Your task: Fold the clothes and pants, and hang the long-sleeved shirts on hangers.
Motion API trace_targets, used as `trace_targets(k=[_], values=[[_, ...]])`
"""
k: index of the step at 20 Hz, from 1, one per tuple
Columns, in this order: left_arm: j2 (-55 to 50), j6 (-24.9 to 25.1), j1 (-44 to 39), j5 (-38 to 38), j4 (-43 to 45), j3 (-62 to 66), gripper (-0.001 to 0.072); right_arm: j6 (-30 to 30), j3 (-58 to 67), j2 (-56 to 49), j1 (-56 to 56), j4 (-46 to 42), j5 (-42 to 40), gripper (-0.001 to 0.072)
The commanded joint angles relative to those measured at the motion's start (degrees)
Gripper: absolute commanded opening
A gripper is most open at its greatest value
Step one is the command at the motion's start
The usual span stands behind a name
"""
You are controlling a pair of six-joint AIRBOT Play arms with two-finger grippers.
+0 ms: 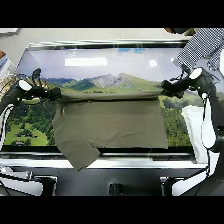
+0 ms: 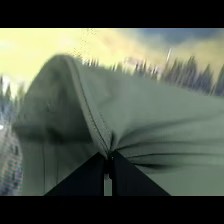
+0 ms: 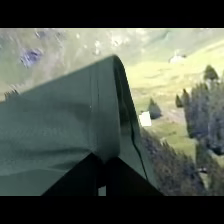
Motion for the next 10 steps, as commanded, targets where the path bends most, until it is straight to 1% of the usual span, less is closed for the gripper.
trace_targets(k=[1, 3, 5, 10], values=[[-0.26, 0.44, 1.01, -11.3, 1.38, 0.11, 0.0016, 0.52, -0.02, -0.57, 0.04, -1.27, 7.48, 0.0034], [-0.26, 0.46, 1.31, -15.93, 1.86, 0.11, 0.0015, 2.6, -0.02, -0.57, 0.04, -2.34, 10.36, 0.0034], [-0.28, 0.48, 1.2, -18.45, 2.49, 0.09, 0.0015, 2.8, -0.09, -0.61, 0.07, -2.93, 12.33, 0.0034], [-0.28, 0.46, 1.22, -19.71, 3.8, 0.09, 0.0015, 2.8, -1.07, -0.68, 0.07, -3.56, 13.81, 0.0034]])
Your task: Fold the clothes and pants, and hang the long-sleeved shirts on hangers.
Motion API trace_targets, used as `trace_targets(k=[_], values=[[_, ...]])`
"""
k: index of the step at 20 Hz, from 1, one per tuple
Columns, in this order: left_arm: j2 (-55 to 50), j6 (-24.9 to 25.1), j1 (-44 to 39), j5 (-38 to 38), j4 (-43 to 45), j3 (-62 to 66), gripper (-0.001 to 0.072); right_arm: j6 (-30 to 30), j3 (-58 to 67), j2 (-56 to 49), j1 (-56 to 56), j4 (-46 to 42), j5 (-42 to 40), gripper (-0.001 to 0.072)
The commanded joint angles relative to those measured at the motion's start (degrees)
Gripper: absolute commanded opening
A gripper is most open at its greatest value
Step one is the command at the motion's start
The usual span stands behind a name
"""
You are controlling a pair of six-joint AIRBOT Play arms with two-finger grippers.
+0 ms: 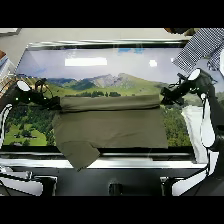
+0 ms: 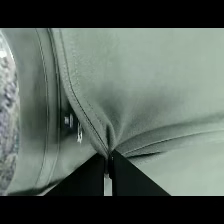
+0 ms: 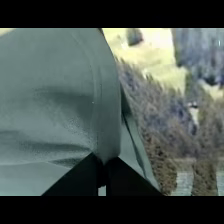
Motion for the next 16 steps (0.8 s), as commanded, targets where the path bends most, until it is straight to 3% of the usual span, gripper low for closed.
trace_targets(k=[1, 7, 8, 9, 10, 11, 14, 16], values=[[-0.04, 0.02, 0.02, -2.69, 1.92, 0.04, 0.0015, 0.35, -0.92, -0.31, 0.07, -0.5, 1.79, 0.0034], [-0.11, 0.02, 0.02, -2.62, 2.34, 0.04, 0.0019, 0.24, -1.99, -2.95, 0.07, -0.48, 4.35, 0.0045], [-0.09, 0.0, 0.02, -2.62, 2.32, 0.04, 0.0045, 0.26, -1.99, -3.19, 0.07, -0.9, 4.52, 0.0114], [-0.07, -0.15, 0.02, -2.67, 2.32, 0.07, 0.0163, 0.39, -1.99, -3.19, 0.04, -1.64, 4.59, 0.0272], [0.11, -1.03, 0.07, -2.69, 2.32, 0.07, 0.0346, 0.35, -1.99, -3.13, 0.04, -1.9, 5.2, 0.047], [0.66, -1.6, 0.39, -2.89, 2.34, 0.07, 0.0516, -0.17, -1.99, -2.93, 0.04, -2.14, 6.97, 0.0512], [5.7, -1.49, 3.13, -5.77, 2.82, 0.0, 0.0544, -5.51, -1.99, 1.42, 0.02, -6.91, 10.67, 0.0523], [11.15, -1.07, 6.34, -8.79, 3.21, -1.68, 0.0544, -7.23, -3.39, 7.87, -1.46, -8.46, 8.26, 0.0523]])
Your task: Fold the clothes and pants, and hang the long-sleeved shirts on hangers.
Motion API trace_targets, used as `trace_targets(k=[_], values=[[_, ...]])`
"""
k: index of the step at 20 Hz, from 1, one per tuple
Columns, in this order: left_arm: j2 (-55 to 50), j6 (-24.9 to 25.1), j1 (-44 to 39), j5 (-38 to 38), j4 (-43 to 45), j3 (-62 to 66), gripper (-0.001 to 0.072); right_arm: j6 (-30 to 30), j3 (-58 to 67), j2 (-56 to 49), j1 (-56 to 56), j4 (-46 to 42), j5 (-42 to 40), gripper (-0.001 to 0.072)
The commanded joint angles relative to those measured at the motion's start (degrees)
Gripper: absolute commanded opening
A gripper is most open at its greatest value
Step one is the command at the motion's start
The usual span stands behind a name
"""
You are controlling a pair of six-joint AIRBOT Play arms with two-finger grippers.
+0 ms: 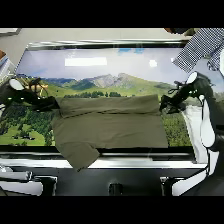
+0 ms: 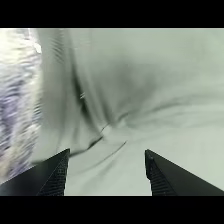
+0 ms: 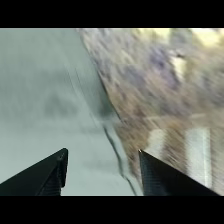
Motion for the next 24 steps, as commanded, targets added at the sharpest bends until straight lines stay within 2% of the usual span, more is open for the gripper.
trace_targets(k=[1, 3, 5, 8, 10, 12, 16, 24], values=[[9.4, -0.61, 5.49, -3.37, -0.46, -4.37, 0.0544, -4.17, -3.52, 9.9, -2.43, -2.58, -2.12, 0.0523], [18.82, -0.72, 10.12, -2.4, -3.48, -14.8, 0.0544, -5.38, -11.8, 18.18, -5.14, -1.88, -5.35, 0.0523], [28.81, -4.55, 13.46, -2.27, -7.65, -27.56, 0.0544, -5.05, -21.81, 25.79, -7.41, 1.57, -7.74, 0.0523], [41.29, -8.55, 12.96, -2.43, -10.93, -43.71, 0.0544, -4.68, -33.77, 33.99, -7.67, 6.99, -11.32, 0.0522], [46.07, -10.58, 12.09, -3.56, -12.85, -50.93, 0.0544, -4.68, -37.83, 36.41, -7.67, 9.77, -11.82, 0.0522], [48.39, -13.68, 11.37, -4.22, -13.09, -56.13, 0.0544, -4.68, -39.34, 37.29, -7.67, 11.17, -11.78, 0.0523], [48.48, -14.05, 8.48, -2.73, -13.27, -60.28, 0.0535, -4.68, -39.34, 37.31, -7.67, 13.16, -11.74, 0.0522], [45.16, -17.03, -1.07, 6.54, -14.01, -61.96, 0.0535, -4.68, -39.34, 37.31, -7.67, 14.05, -11.54, 0.0522]])
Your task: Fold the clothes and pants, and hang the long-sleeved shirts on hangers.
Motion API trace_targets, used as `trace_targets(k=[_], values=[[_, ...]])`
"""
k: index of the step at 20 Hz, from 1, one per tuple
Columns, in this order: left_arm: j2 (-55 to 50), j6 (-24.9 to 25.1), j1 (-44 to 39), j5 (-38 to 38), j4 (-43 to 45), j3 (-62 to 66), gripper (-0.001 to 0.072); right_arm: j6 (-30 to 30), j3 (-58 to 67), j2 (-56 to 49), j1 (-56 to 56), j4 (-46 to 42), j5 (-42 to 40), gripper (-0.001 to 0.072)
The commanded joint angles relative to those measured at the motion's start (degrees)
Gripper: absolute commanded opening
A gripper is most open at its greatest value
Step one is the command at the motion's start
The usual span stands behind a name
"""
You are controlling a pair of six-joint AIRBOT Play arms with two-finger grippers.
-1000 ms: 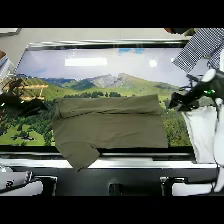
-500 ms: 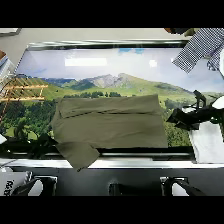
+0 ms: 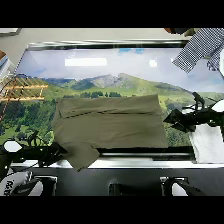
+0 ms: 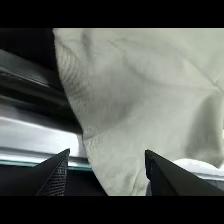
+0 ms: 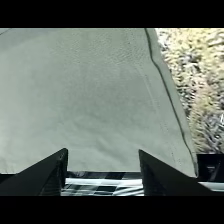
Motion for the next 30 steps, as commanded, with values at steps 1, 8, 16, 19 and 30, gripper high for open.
trace_targets(k=[1, 8, 16, 19, 30], values=[[-2.23, -1.22, -4.57, 4.85, -1.25, -0.68, 0.0535, 0.0, -0.07, 0.07, -0.02, 0.55, 0.13, 0.0522], [-7.58, -1.2, -10.08, 8.81, -3.08, -0.68, 0.0535, 0.0, -0.07, 0.07, -0.02, 0.57, 0.13, 0.0522], [-7.41, 5.01, -10.54, 8.74, -8.66, -0.61, 0.0017, 0.15, 0.13, 0.07, -0.02, 3.28, 1.44, 0.052], [-7.41, 6.43, -10.54, 8.55, -10.49, -0.61, 0.0017, -0.5, 3.45, 0.07, -0.98, 3.78, 4.79, 0.0522], [-7.41, 6.4, -10.54, 8.57, -10.49, -0.61, 0.0017, -5.33, -11.65, -2.21, -16.57, -0.96, 0.63, 0.0552]])
